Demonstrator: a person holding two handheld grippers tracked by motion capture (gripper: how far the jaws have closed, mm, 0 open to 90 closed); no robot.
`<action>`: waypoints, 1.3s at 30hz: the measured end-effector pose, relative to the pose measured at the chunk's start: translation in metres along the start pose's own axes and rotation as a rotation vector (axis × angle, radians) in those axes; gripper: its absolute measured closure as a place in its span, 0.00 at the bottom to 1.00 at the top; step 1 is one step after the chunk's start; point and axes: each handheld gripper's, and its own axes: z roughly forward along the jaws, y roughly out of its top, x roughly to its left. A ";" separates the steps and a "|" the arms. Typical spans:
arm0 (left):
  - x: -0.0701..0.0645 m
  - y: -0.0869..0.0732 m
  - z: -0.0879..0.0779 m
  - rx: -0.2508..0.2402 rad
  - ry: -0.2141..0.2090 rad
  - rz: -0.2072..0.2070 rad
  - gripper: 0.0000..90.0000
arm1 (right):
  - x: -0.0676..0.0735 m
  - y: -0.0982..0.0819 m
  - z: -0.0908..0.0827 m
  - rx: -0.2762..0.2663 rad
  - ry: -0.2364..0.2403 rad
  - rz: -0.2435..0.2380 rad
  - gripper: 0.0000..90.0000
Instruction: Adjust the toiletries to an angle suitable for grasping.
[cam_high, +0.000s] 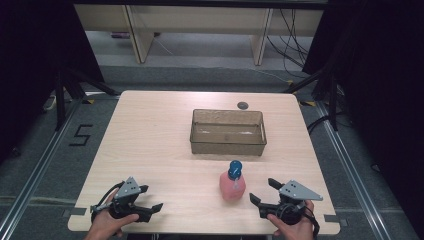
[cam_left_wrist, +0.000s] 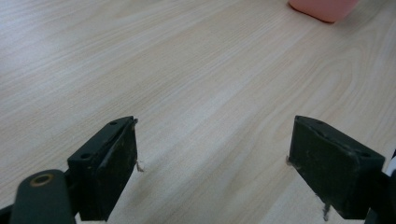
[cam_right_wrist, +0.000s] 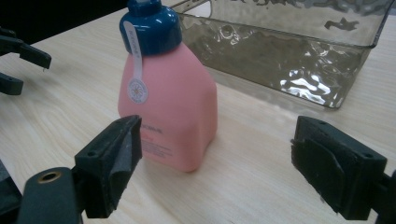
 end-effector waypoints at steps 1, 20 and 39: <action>0.000 0.000 0.000 0.001 0.001 -0.001 0.16 | 0.000 0.000 0.001 -0.006 -0.002 -0.009 0.19; 0.000 0.000 0.001 0.008 -0.002 -0.002 0.16 | 0.015 0.017 0.011 -0.040 0.068 -0.041 0.20; 0.001 0.000 0.002 0.011 0.003 0.010 0.16 | 0.021 0.033 0.027 -0.043 0.092 -0.093 0.22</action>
